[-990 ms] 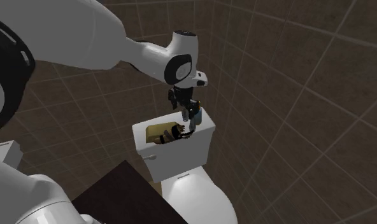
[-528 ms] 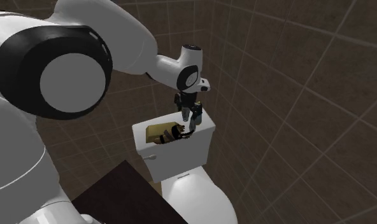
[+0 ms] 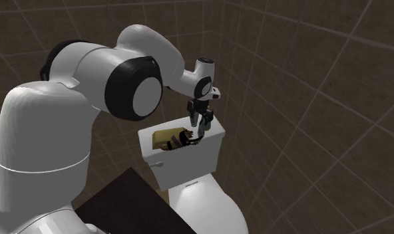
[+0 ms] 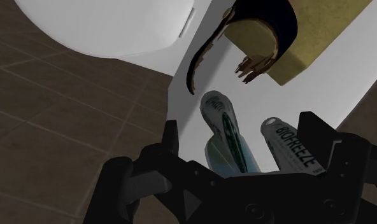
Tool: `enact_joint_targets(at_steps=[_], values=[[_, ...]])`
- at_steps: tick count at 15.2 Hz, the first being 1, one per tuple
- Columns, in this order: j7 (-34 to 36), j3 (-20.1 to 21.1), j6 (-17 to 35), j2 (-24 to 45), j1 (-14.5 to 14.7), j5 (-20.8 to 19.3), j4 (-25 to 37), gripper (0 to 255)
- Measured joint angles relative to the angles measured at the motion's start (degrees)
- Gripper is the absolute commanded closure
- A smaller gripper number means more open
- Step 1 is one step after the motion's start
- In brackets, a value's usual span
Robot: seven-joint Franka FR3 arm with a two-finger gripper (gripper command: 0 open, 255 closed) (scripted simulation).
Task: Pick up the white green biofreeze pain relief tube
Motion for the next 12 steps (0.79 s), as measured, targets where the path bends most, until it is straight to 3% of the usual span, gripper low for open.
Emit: enact_joint_targets(at_steps=[8,9,12], values=[[0.0,-0.3,3.9,4.8,0.3,-0.4,0.8,0],[0.0,-0.3,4.0,4.8,0.3,-0.4,0.8,255],[0.0,-0.3,4.0,4.8,0.3,-0.4,0.7,255]])
